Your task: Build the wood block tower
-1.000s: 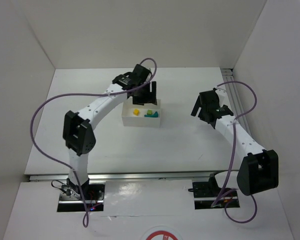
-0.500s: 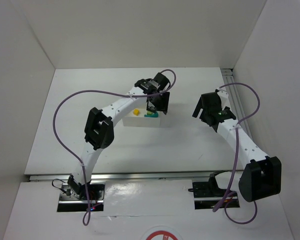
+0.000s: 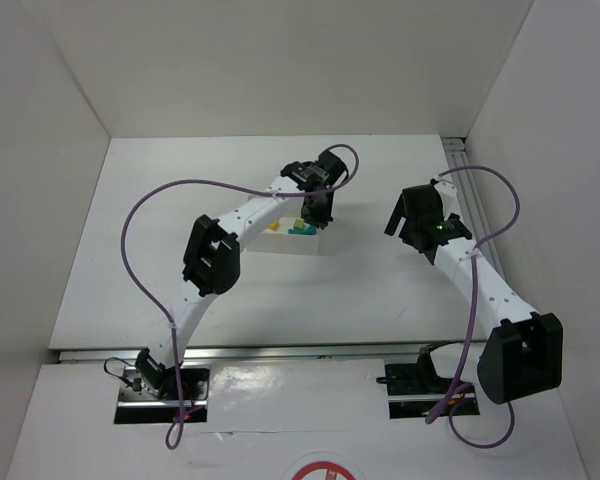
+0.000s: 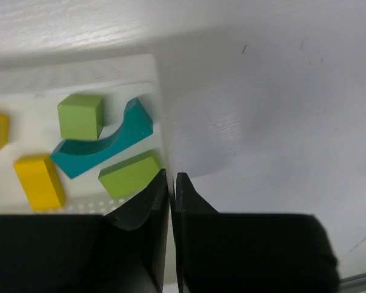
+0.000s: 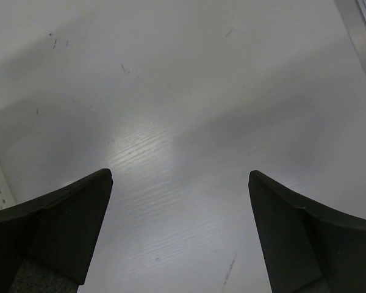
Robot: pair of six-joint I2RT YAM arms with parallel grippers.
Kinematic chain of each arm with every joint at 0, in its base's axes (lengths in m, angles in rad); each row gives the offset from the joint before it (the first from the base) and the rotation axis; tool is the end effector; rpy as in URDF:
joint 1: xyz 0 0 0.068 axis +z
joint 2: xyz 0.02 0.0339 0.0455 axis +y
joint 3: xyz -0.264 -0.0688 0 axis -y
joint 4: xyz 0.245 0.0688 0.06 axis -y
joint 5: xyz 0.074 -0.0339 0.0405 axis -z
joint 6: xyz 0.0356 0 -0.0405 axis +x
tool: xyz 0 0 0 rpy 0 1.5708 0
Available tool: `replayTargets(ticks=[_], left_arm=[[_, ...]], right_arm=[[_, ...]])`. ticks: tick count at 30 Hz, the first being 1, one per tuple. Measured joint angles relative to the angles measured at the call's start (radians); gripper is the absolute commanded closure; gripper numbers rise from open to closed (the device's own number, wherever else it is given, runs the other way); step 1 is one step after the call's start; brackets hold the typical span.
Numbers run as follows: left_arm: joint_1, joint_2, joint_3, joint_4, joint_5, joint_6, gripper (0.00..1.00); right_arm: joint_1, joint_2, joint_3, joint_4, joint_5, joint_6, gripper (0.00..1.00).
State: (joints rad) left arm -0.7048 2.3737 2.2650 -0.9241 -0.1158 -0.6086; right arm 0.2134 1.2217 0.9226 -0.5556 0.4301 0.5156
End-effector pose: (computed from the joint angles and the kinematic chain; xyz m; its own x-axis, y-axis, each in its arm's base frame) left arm 0.3957 -0.3312 0.2360 -0.8788 0.0020 -0.4771 0.1170 0.9703 -0.2116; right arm 0.2488 0.0387 0.2665 -0.6044 0.3276 -0.7262 0.4288 0.9020 0.0500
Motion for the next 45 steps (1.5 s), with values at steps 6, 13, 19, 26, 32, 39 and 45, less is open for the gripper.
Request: replayTargets(ticks=[6, 13, 19, 26, 32, 39, 45], left_arm=[[-0.004, -0.002, 0.023, -0.035, -0.011, 0.032, 1.0], [0.018, -0.112, 0.016, -0.062, 0.158, 0.054, 1.0], [0.1, -0.371, -0.09, 0.023, 0.489, 0.0, 1.0], [0.222, -0.488, -0.277, 0.307, 0.839, -0.134, 1.0], [0.258, -0.49, -0.528, 0.676, 1.048, -0.335, 1.0], [0.304, -0.491, -0.844, 1.321, 1.189, -0.766, 1.0], [0.357, -0.419, -0.943, 1.959, 1.18, -1.196, 1.0]], right_arm=[[0.0, 0.0, -0.001, -0.004, 0.0, 0.0, 0.0], [0.0, 0.009, -0.001, -0.013, 0.008, 0.0, 0.0], [0.0, 0.01, 0.0, -0.014, 0.009, 0.004, 0.0], [0.0, 0.007, 0.021, -0.031, 0.006, 0.012, 0.0], [0.0, -0.021, 0.021, -0.054, 0.011, 0.011, 0.0], [0.0, -0.024, 0.022, -0.07, 0.021, 0.011, 0.0], [0.0, -0.023, 0.034, -0.084, 0.026, 0.011, 0.0]])
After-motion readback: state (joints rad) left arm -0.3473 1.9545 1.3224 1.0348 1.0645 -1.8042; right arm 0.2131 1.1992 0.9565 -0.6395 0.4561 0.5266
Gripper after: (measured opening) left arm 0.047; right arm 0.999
